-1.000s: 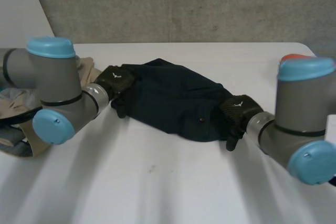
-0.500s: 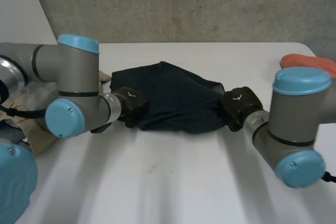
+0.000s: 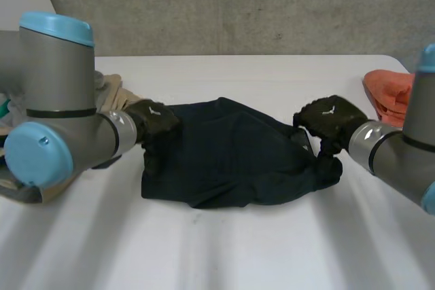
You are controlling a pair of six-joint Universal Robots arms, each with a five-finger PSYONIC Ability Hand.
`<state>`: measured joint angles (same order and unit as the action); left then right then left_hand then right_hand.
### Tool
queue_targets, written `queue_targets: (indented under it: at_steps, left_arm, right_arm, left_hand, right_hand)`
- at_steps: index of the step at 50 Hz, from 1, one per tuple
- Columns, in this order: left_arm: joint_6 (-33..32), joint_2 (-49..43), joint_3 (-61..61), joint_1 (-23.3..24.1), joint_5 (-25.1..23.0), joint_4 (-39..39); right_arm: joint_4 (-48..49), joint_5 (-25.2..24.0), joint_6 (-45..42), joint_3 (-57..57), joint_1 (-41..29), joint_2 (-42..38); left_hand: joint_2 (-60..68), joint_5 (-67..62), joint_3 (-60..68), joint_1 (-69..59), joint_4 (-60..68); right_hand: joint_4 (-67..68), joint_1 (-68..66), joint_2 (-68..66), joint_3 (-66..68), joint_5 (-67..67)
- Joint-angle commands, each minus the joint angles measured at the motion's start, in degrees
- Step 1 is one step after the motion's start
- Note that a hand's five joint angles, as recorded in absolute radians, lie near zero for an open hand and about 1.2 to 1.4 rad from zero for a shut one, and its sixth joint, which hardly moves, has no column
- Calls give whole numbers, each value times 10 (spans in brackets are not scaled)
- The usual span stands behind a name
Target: Fold the laundry.
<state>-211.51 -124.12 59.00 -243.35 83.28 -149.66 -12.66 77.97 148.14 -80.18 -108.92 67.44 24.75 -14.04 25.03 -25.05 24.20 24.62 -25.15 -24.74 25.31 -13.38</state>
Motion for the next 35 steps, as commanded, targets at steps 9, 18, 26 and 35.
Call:
queue_targets:
  at_steps: [9, 18, 26, 35]
  left_arm:
    - [66, -95, -88, -4, 8, 8]
    - [66, -90, -77, 7, 12, -12]
    - [60, -109, -76, 17, 24, -13]
    - [37, -122, -78, 24, 28, -27]
  right_arm:
    - [-117, 11, 51, 128, 22, -89]
    - [-169, -27, 56, 150, 61, -48]
    - [-180, -32, 42, 129, 64, -48]
    - [-66, -36, 71, 56, 46, -92]
  left_hand:
    - [-18, 10, -20, 21, -12]
    - [-46, 39, -49, 49, -41]
    - [-46, 39, -49, 49, -41]
    - [24, -31, 22, -21, 30]
  right_hand:
    - [-28, 34, 30, -35, 16]
    - [-15, 20, 16, -22, 3]
    - [-25, 30, 26, -32, 13]
    - [34, -28, -33, 27, -46]
